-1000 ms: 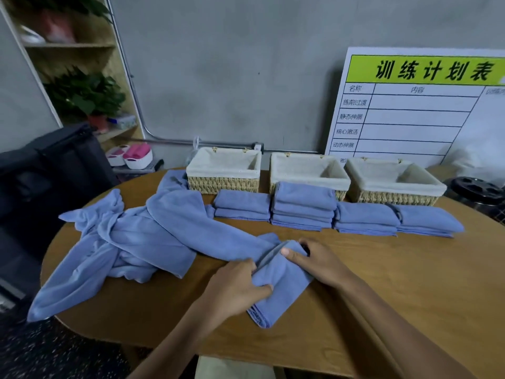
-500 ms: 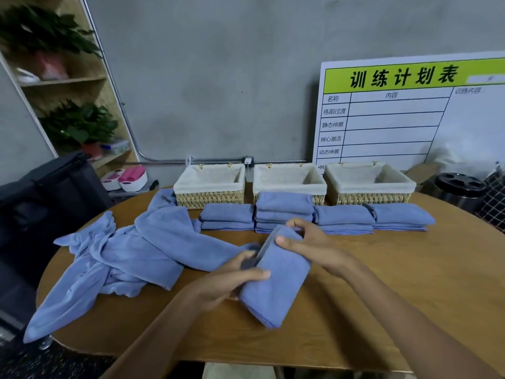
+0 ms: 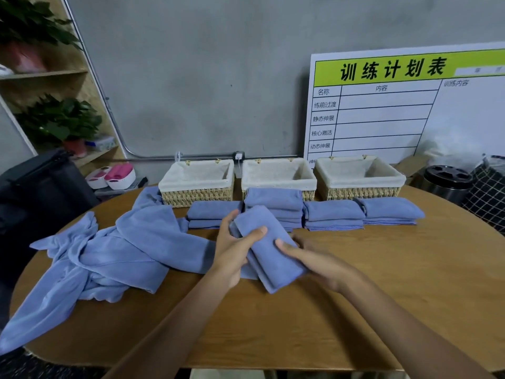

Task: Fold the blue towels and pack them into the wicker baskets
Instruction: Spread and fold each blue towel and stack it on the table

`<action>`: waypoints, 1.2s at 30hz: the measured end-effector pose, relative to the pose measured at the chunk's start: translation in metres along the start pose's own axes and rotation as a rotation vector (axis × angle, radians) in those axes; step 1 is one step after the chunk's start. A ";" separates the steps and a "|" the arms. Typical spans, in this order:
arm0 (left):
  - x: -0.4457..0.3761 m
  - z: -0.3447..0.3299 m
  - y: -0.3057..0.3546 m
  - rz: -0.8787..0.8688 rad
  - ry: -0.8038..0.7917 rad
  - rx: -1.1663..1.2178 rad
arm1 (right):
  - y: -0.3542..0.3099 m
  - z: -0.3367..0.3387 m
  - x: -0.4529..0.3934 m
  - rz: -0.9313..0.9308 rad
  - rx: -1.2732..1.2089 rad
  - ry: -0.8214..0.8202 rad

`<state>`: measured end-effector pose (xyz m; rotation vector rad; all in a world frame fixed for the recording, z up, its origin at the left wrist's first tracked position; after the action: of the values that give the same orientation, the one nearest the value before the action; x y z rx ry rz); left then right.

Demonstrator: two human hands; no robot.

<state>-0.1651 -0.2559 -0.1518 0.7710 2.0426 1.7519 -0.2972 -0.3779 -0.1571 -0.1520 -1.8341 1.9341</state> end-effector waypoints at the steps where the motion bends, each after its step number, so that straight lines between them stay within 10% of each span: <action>1: -0.002 0.001 -0.001 0.014 0.026 0.006 | 0.005 0.004 0.002 -0.004 -0.010 -0.004; 7: -0.010 0.003 -0.004 0.224 -0.086 0.045 | -0.003 0.047 -0.002 0.019 -0.126 0.155; 19: -0.081 -0.146 0.052 0.003 -0.259 -0.402 | -0.055 0.214 -0.028 0.180 -0.085 0.771; 30: -0.128 -0.188 0.006 -0.286 -0.195 -1.012 | -0.005 0.255 -0.105 0.176 0.408 0.684; 36: -0.117 -0.208 0.021 -0.777 -0.096 -1.652 | 0.003 0.253 -0.105 0.193 0.488 0.679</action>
<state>-0.1889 -0.4894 -0.1041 -0.4115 0.1947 1.9585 -0.3039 -0.6514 -0.1584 -0.7392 -0.9161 2.0488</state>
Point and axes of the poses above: each hand's wrist, its own x-axis away from the middle knuckle, its own z-axis out of the back of the hand, y = z × x, the point moved 5 cm from there along -x, towards the middle knuckle, and after that the axes turned 1 degree about y, right-handed, at the moved point
